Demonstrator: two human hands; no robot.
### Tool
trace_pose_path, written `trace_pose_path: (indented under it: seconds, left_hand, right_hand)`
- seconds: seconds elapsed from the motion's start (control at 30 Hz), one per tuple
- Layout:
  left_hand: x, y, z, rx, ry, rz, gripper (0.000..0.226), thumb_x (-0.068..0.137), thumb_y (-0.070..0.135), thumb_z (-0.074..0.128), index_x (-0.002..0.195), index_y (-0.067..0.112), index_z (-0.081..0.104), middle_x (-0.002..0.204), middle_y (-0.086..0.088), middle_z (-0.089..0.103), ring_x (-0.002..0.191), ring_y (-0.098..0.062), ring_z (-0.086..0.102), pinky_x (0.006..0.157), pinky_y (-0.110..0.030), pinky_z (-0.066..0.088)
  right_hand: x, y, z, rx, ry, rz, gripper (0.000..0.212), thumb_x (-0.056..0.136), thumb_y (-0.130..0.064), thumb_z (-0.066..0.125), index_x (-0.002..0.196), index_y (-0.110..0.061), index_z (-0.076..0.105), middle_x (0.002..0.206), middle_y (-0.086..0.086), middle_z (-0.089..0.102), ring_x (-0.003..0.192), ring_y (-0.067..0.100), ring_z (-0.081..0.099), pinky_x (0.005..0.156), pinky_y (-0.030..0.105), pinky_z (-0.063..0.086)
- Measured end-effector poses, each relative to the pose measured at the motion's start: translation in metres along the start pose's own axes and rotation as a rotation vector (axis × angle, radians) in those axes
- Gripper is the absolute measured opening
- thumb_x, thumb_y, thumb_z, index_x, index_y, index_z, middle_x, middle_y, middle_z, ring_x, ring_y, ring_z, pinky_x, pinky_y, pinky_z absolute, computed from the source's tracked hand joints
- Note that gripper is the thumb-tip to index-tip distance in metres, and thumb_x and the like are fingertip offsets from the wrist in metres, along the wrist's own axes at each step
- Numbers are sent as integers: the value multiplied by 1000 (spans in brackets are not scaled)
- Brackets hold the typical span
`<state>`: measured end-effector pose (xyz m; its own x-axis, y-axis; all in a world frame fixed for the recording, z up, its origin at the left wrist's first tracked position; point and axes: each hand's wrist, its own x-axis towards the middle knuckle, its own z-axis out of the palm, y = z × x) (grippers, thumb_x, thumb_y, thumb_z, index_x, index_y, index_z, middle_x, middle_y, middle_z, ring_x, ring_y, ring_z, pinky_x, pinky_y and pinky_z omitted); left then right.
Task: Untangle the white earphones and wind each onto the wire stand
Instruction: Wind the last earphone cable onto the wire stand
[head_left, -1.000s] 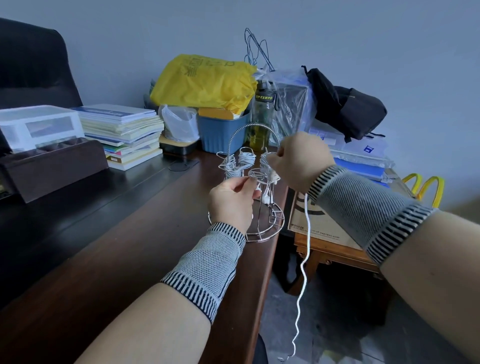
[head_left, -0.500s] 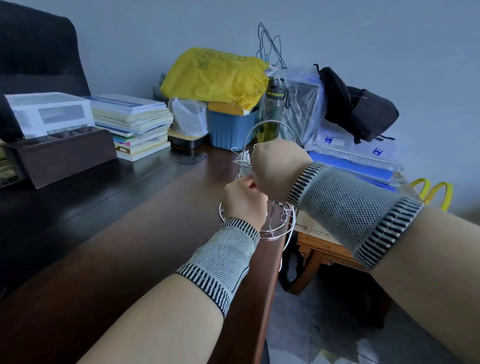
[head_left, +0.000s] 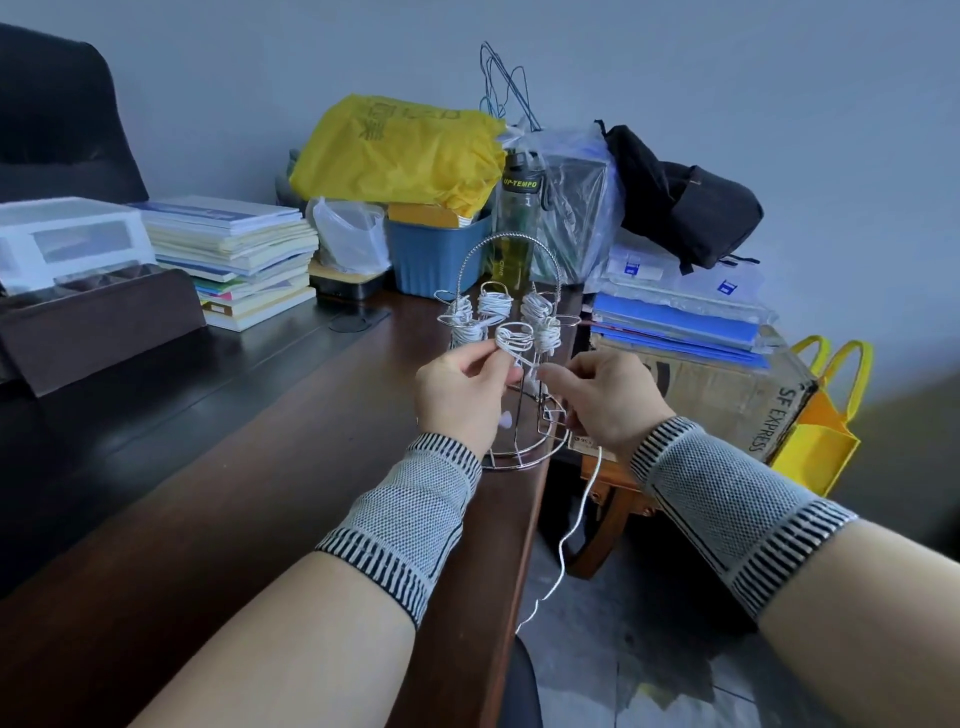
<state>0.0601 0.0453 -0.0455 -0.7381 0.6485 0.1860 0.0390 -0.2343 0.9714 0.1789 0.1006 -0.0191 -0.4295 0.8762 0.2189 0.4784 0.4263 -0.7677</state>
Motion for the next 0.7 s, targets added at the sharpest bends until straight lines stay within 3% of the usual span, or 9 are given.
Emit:
trace_pose_path:
  seconds: [0.13, 0.27, 0.33, 0.43, 0.53, 0.6, 0.7]
  left_hand:
    - [-1, 3, 0, 1, -22, -5, 12, 87, 13, 65, 84, 22, 73, 67, 8, 73, 72, -26, 72, 71, -41, 59]
    - [1, 3, 0, 4, 1, 9, 11, 89, 10, 63, 91, 10, 74, 59, 11, 70, 66, -7, 70, 58, -25, 58]
    - [2, 1, 0, -8, 10, 11, 11, 89, 9, 63, 88, 11, 74, 58, 11, 69, 68, -4, 71, 55, -23, 56]
    - [2, 0, 1, -19, 22, 14, 11, 89, 10, 64, 92, 9, 74, 58, 12, 69, 69, -4, 72, 52, -20, 56]
    - [3, -1, 1, -27, 31, 9, 10, 89, 10, 64, 92, 9, 74, 58, 11, 69, 68, -4, 72, 49, -19, 54]
    - [4, -1, 2, -47, 30, -1, 10, 88, 9, 65, 89, 9, 75, 60, 8, 70, 67, -7, 72, 51, -22, 55]
    - [3, -2, 2, -41, 18, -12, 11, 89, 11, 65, 85, 11, 75, 60, 7, 70, 63, -9, 68, 55, -26, 56]
  right_hand:
    - [3, 10, -6, -3, -68, 96, 47, 82, -48, 68, 74, -2, 65, 55, 2, 55, 46, 12, 45, 52, 30, 43]
    - [4, 22, -26, 303, -303, 232, 15, 86, -13, 66, 78, -1, 65, 64, 10, 56, 47, 15, 40, 48, 26, 34]
    - [3, 26, -37, 414, -266, 269, 10, 87, -4, 61, 79, 0, 66, 66, 12, 58, 48, 14, 41, 47, 25, 35]
    - [4, 17, -49, 528, -41, 204, 5, 87, 2, 62, 83, 1, 64, 68, 12, 62, 51, 14, 46, 45, 23, 40]
    - [7, -8, -48, 199, 83, -12, 7, 86, -9, 68, 80, -7, 65, 68, 5, 67, 50, 11, 52, 45, 22, 43]
    - [10, -28, -41, -73, 129, -195, 6, 86, -14, 68, 81, -11, 68, 70, -1, 66, 50, 4, 53, 44, 11, 41]
    - [18, -52, -31, -349, 181, -350, 11, 89, -17, 65, 87, -12, 74, 79, 0, 69, 65, 9, 61, 56, 14, 47]
